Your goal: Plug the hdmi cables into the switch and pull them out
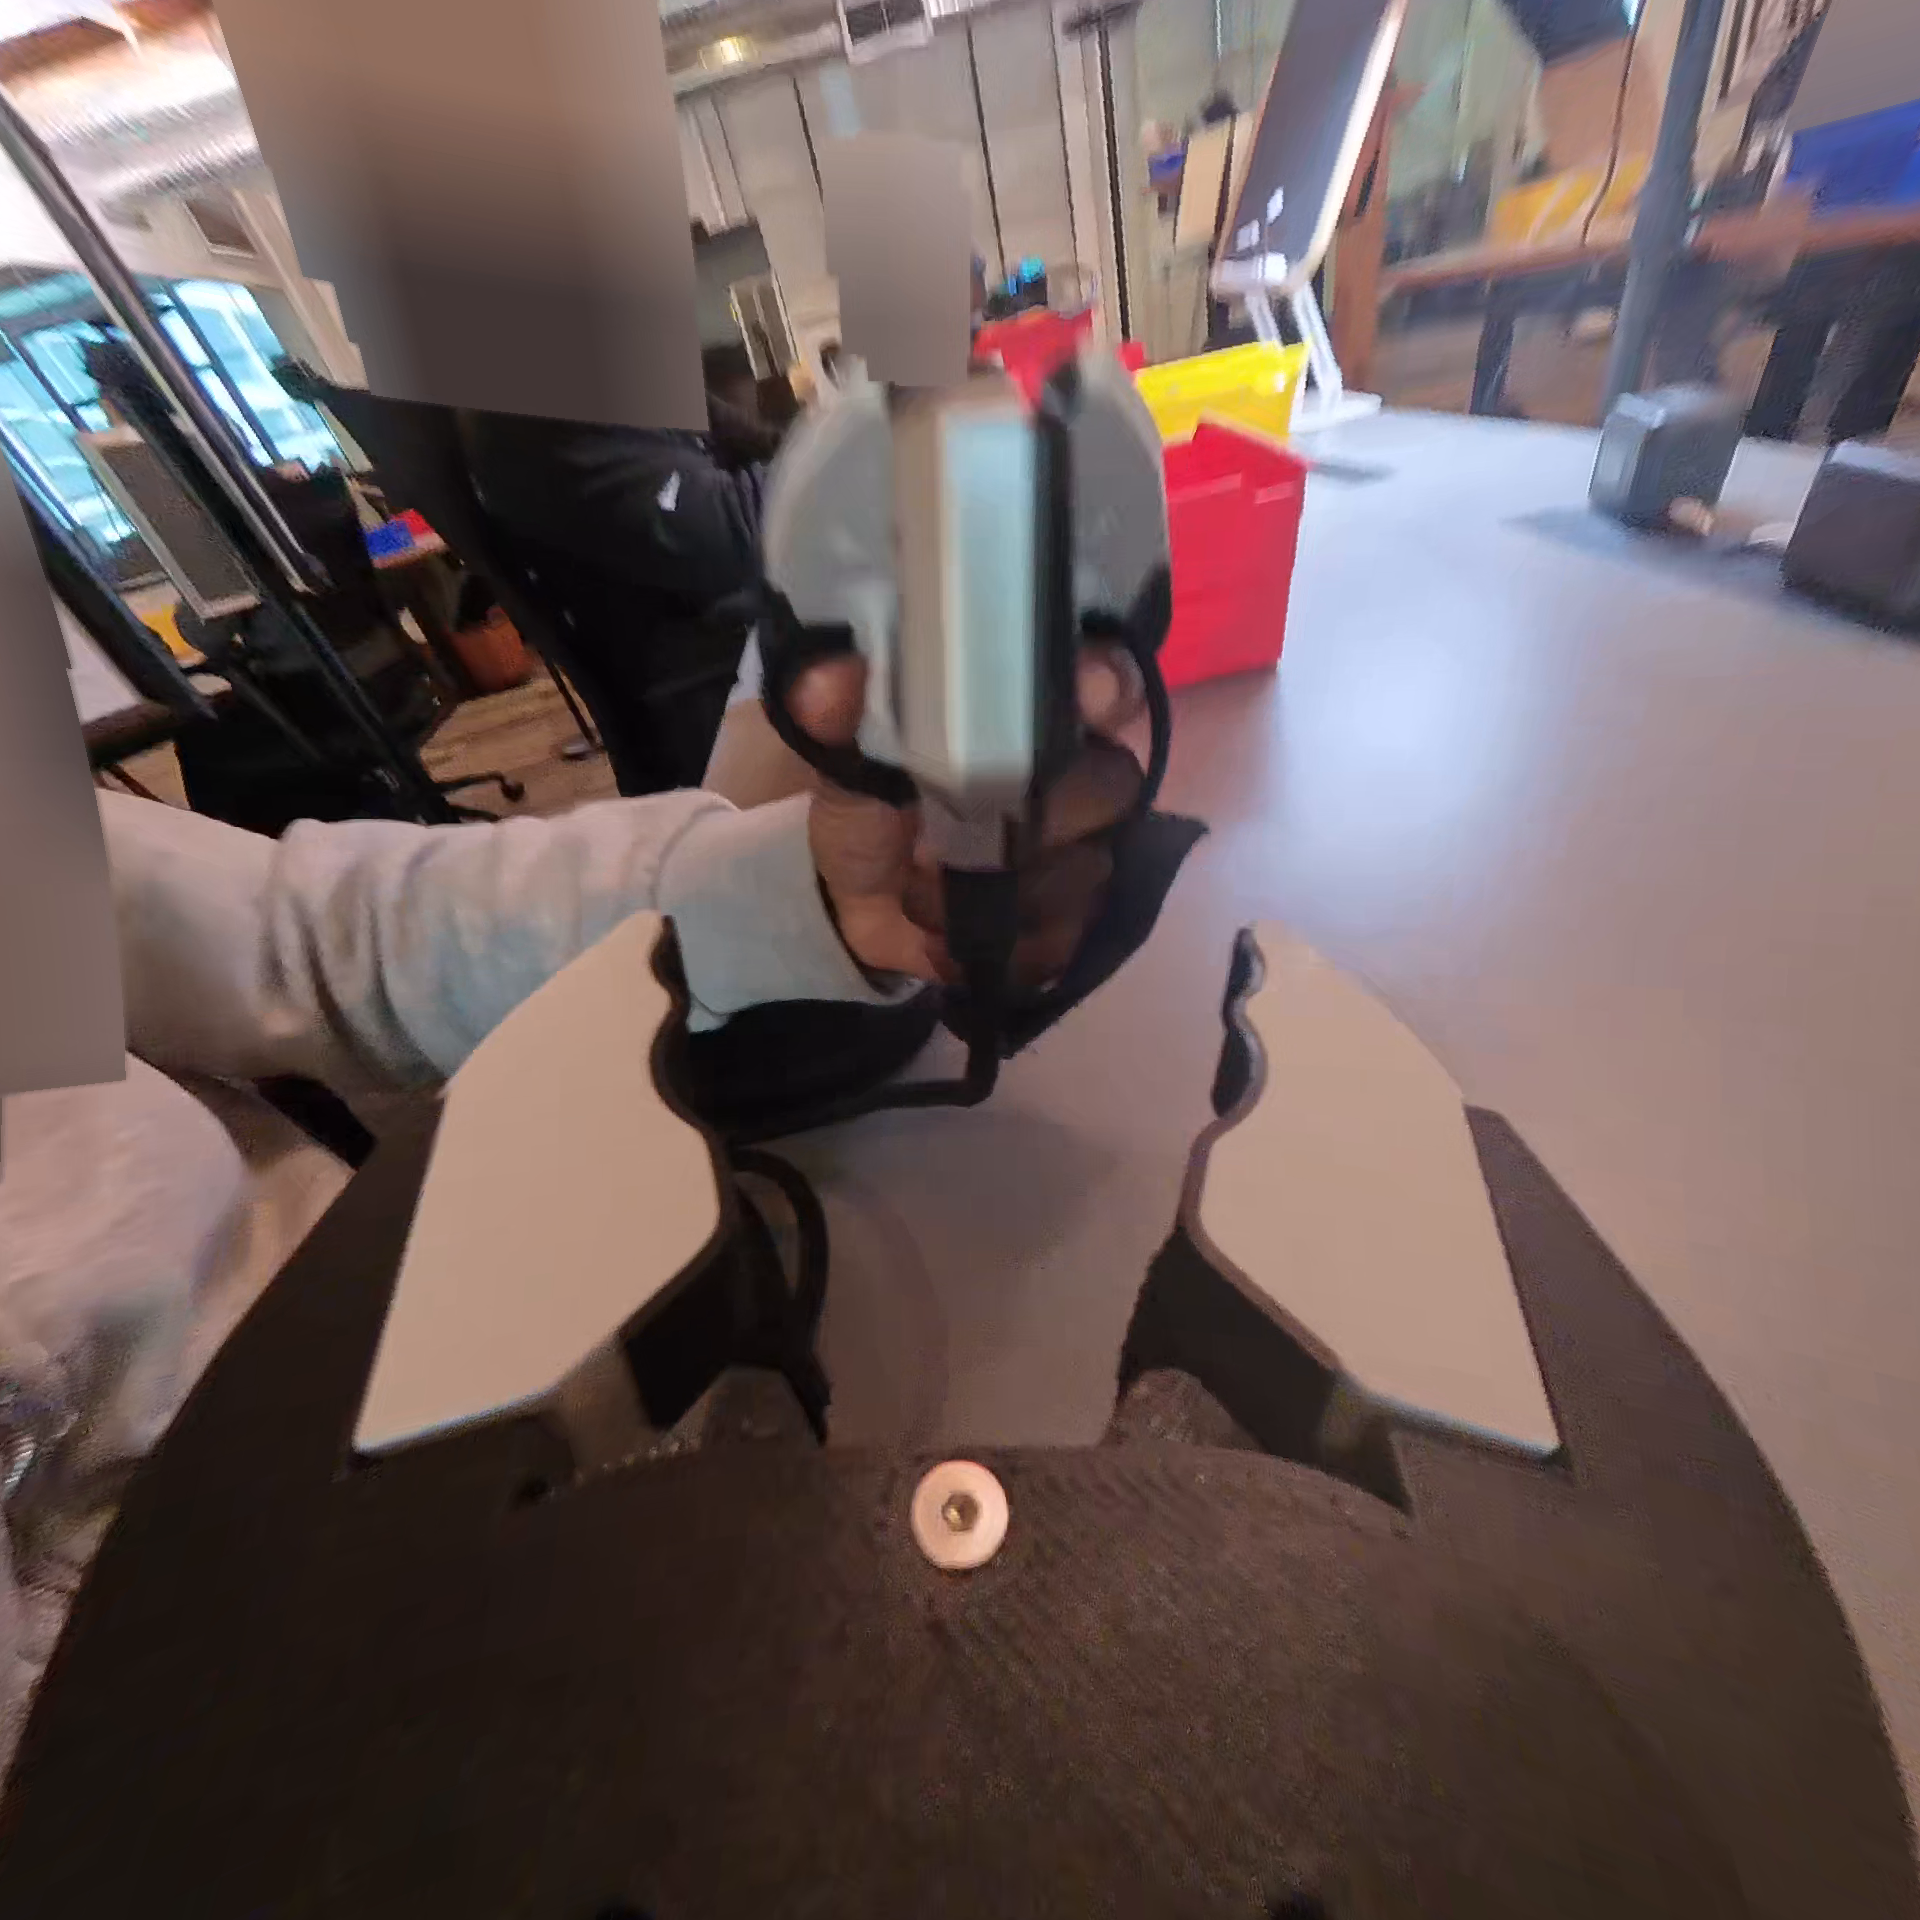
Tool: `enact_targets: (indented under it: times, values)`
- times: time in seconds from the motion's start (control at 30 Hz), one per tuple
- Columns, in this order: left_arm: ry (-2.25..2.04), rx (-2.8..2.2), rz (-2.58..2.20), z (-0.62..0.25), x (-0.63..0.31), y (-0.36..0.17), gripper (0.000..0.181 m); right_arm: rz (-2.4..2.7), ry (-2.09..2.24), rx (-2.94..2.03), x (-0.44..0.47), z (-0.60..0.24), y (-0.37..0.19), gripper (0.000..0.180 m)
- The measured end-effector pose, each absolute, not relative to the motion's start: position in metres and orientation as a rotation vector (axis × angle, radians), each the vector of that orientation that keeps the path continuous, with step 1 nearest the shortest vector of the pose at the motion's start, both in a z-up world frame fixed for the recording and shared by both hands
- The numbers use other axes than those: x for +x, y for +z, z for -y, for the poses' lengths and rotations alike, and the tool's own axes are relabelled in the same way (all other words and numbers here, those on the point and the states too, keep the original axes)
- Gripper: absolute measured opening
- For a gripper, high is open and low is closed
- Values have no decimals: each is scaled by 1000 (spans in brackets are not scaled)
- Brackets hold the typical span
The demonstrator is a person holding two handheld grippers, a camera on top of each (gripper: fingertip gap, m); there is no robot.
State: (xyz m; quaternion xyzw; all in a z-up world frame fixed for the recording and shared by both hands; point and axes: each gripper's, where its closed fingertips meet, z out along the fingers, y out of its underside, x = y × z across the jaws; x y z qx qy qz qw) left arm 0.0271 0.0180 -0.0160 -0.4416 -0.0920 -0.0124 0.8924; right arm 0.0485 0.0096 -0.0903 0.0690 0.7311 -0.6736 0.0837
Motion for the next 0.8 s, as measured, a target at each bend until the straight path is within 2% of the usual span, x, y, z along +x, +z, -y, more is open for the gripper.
enact_targets:
  times: [0.1,0.13,0.17,0.2,0.27,0.4,0.5,0.6,0.73,0.8]
  values:
    - [-18,-880,185,-11,28,-10,21,-2266,-1961,179,44,8,-109,69]
    - [-13,-888,187,-11,27,-11,21,-2261,-1991,148,44,12,-109,54]
    - [-10,-899,190,-12,27,-12,21,-2255,-2017,90,47,14,-108,24]
    - [-10,-907,191,-13,27,-12,21,-2275,-2038,35,48,15,-106,13]
    - [-14,-892,204,-10,26,-9,24,-2349,-2077,-36,44,11,-101,13]
    - [37,-1031,332,-1,10,-15,55,-2250,-2338,-16,29,-14,-66,12]
    - [-27,-1413,484,-15,4,-67,85,-2220,-2548,52,10,-38,-42,12]
    - [-246,-1619,520,-42,19,-107,87,-2204,-2746,134,-5,-61,-24,13]
    - [-111,-1983,577,-61,14,-173,85,-2156,-2923,172,-9,-76,-9,12]
    - [8,-2096,561,-64,8,-192,71,-2132,-2956,131,-3,-75,-5,13]
